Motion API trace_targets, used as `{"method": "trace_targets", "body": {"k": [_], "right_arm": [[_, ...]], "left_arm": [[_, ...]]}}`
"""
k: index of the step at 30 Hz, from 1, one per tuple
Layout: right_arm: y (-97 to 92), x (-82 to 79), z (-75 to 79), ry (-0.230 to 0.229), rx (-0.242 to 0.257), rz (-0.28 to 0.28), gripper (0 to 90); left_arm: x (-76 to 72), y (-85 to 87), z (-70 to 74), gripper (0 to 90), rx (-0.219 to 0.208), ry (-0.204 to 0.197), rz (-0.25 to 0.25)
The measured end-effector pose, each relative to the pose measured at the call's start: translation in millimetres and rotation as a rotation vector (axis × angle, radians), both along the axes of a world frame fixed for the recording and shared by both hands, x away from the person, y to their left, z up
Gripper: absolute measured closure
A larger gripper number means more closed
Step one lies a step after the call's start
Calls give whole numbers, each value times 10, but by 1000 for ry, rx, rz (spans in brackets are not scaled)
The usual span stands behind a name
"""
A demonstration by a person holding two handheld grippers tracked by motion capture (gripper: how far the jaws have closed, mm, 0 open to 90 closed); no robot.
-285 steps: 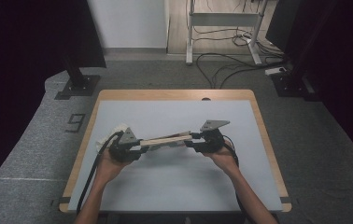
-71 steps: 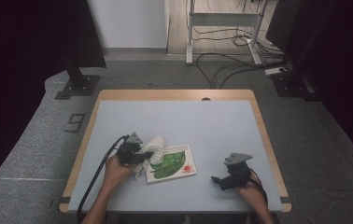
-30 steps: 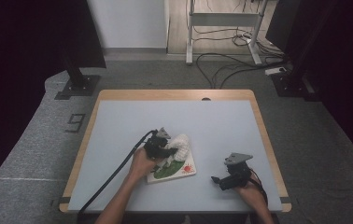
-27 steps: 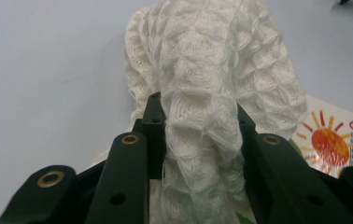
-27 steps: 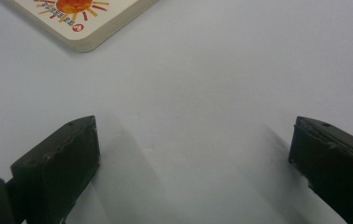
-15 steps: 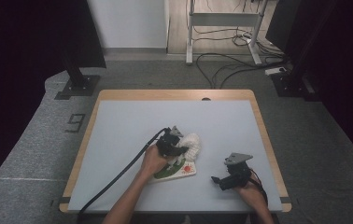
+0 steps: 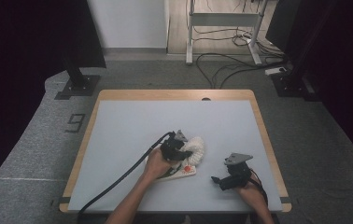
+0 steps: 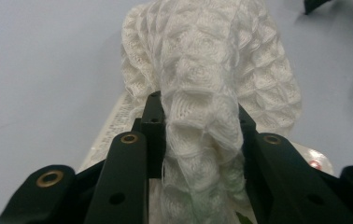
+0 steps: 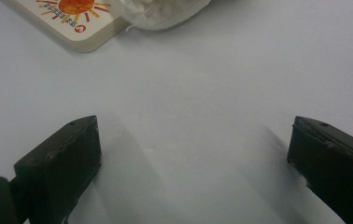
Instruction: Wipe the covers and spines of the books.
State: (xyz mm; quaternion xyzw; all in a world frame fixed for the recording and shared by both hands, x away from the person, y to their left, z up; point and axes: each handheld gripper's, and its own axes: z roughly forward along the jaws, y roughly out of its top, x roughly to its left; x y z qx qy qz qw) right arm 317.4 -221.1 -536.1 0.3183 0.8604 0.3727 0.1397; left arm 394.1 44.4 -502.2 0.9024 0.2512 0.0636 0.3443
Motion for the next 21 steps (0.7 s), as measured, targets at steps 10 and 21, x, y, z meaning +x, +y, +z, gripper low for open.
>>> {"method": "trace_targets", "body": {"k": [10, 21], "right_arm": [[0, -2, 0, -3, 1, 2, 30], [0, -4, 0, -5, 2, 4, 33]], "left_arm": [[-97, 20, 4, 677, -2, 9, -28], [-166, 241, -7, 681, -26, 13, -20]]}}
